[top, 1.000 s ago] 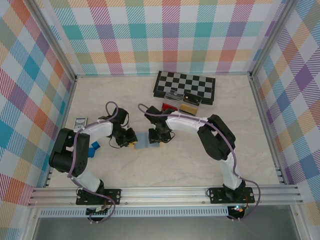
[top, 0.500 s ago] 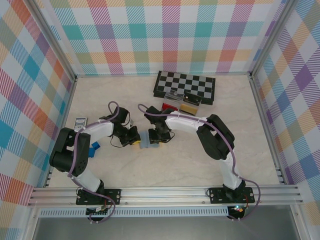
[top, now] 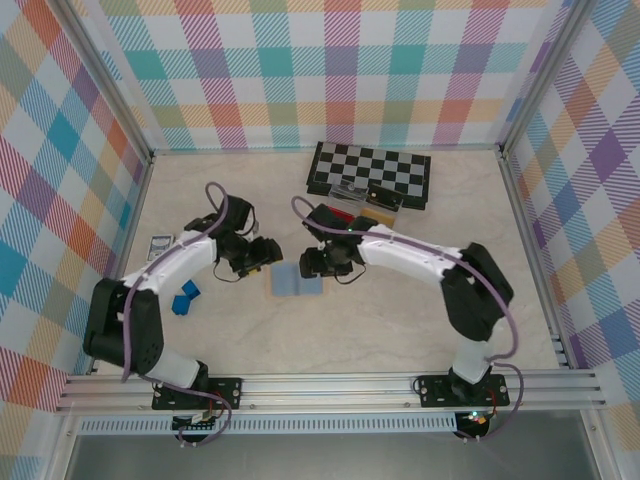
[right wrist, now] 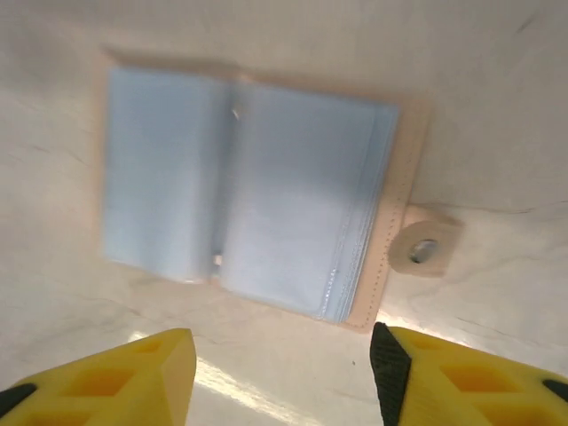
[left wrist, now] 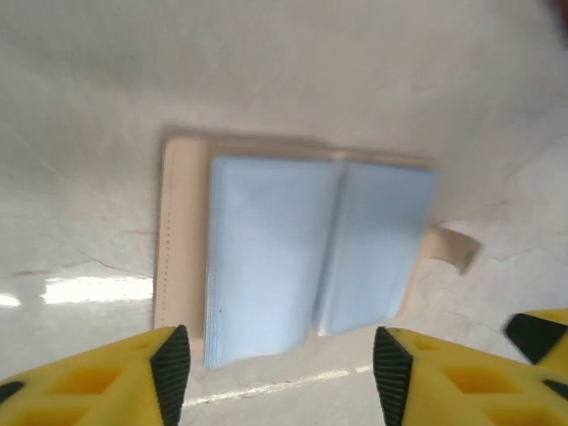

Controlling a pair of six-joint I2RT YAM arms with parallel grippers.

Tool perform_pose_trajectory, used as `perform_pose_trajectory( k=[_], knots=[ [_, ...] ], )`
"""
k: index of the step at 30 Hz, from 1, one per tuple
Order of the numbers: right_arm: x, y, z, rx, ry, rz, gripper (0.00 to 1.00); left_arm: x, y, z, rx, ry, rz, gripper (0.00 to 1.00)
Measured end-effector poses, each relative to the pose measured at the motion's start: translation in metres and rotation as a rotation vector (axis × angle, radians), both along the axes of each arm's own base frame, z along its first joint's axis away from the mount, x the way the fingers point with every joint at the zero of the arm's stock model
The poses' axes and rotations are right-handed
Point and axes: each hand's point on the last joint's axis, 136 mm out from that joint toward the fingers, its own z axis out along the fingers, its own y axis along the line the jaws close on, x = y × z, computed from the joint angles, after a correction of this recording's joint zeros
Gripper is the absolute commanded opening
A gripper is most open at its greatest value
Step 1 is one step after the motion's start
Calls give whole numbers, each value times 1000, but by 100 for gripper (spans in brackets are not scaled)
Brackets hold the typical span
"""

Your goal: Take the credit cards out of the card holder

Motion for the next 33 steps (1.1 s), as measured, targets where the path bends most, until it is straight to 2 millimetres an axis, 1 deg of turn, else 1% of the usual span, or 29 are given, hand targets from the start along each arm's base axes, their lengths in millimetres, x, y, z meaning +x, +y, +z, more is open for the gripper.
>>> perform_pose_trajectory(
  k=[2,3,4,5,6,7,8,10,12,14,15,17,18,21,25,28,30,33],
  knots=[
    [12,-11,30,16,-103,-36,70,9,10,25,39,-84,26,85],
    [19,-20,43,11,-159,-62,77,12,17,37,64,-127,41,90],
    [24,-28,52,-2,-204,-79,85,15,24,45,84,-157,59,94],
    [33,-42,62,-25,-259,-112,94,17,32,53,112,-191,77,99],
    [41,-59,71,-56,-315,-151,100,19,40,59,143,-218,99,100],
    [48,-72,77,-86,-355,-172,100,20,48,63,166,-236,121,100],
    [56,-92,84,-126,-406,-212,100,22,58,67,200,-258,146,100],
    [67,-126,91,-185,-473,-276,100,25,76,69,261,-298,198,100],
    [76,-172,97,-244,-521,-363,100,28,95,67,316,-342,258,100],
    [80,-217,99,-289,-553,-458,100,27,112,59,363,-364,308,100],
    [80,-242,100,-308,-574,-512,100,26,121,53,392,-371,331,100],
    [76,-285,98,-342,-614,-605,100,25,133,42,444,-382,356,100],
    [72,-302,96,-357,-634,-636,100,25,138,36,470,-386,361,100],
    [64,-331,84,-394,-681,-672,100,27,149,30,526,-410,360,100],
    [65,-351,59,-450,-681,-678,100,38,156,33,575,-473,368,100],
    [70,-358,34,-472,-662,-667,100,45,161,31,603,-533,368,100],
    [72,-358,13,-472,-646,-643,100,45,164,22,621,-556,358,100],
    [74,-354,-12,-455,-630,-599,100,41,166,4,641,-589,324,100]
  ],
)
